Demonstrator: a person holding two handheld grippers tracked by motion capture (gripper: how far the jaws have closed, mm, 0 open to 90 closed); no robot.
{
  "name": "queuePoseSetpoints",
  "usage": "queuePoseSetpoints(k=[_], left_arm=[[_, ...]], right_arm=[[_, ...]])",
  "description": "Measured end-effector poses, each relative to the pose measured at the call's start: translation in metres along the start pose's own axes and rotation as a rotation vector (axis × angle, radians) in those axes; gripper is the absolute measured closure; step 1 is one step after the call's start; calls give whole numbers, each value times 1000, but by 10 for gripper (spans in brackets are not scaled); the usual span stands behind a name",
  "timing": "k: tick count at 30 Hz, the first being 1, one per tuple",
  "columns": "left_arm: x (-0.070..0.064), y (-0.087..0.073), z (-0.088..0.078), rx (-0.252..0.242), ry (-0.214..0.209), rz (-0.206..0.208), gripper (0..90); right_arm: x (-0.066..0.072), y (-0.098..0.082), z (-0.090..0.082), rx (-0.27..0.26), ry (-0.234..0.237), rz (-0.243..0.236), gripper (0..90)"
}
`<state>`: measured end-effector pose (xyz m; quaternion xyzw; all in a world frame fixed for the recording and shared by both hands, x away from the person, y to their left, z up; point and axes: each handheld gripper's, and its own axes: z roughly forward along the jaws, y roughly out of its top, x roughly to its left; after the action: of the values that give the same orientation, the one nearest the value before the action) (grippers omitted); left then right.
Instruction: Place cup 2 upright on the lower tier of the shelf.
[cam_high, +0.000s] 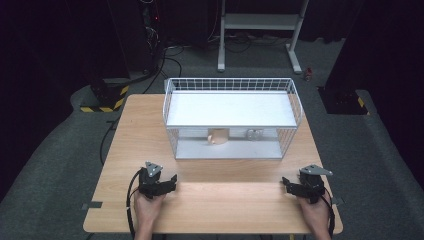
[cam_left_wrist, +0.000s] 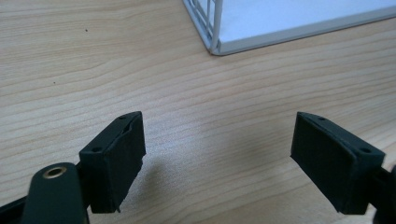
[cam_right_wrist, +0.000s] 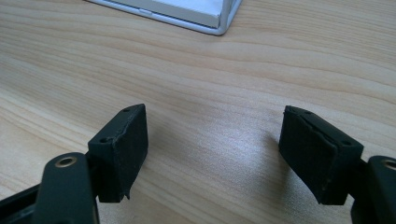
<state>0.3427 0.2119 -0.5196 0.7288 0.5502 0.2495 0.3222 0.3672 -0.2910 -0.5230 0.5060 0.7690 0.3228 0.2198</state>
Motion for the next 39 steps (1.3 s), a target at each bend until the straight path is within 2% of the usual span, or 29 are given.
queuePoseSetpoints(k=[6,11,18,39], left_arm=[[0,-1,2,4,12,-4,180],[-2,-2,8,23,23,24,180],[-1,-3,10,11,6,-1,180],[-1,-4,9,11,10,-11,175]], right_arm=[[0,0,0,0,-2,-2,240],[0,0,0,0,-2,-2,239],[0,0,0,0,-2,0,239],[0,0,0,0,-1,-1,239]])
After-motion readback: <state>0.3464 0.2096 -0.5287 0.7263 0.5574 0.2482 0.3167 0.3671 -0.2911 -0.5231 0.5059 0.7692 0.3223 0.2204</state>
